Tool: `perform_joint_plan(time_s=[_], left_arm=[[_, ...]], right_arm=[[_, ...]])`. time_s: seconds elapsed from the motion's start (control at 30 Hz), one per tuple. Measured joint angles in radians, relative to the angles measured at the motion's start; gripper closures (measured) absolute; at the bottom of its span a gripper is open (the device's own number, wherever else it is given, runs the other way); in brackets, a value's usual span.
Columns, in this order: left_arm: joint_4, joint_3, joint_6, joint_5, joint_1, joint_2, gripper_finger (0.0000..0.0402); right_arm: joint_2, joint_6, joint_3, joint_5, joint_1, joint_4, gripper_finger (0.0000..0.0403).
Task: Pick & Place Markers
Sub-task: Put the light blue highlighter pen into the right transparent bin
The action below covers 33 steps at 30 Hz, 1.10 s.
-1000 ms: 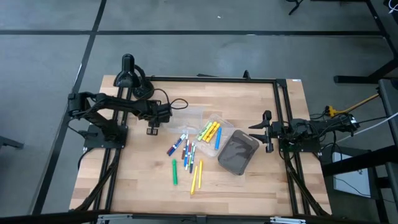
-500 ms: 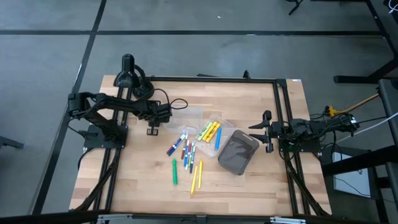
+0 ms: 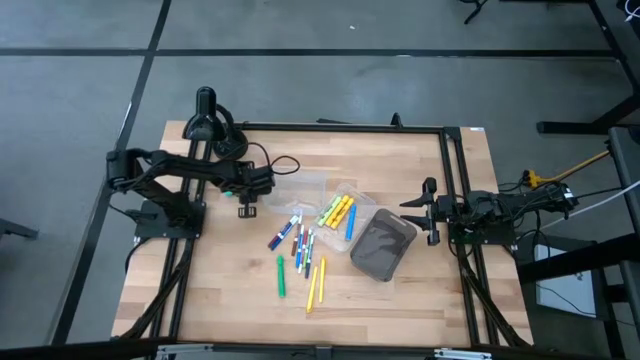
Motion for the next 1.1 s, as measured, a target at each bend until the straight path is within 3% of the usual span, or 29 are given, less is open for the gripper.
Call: perform_joint_plan(time_s=[0.2,0.6,1.1], left_arm=[[-0.006,-0.003,-0.043,0.046,-0.002,-0.102,0.0338],[-0.059,-0.001,-0.148,0.034,-0.035,-0.253,0.0338],[-0.05,0.002,-0.345,-0.061,-0.152,-0.34,0.0338]], right_arm=[[0.0,0.0,0.0,0.0,0.0,0.0,0.0251],[0.0,0.0,0.0,0.0,0.0,0.0,0.0251],[0.0,0.0,0.0,0.0,0.0,0.0,0.0251]])
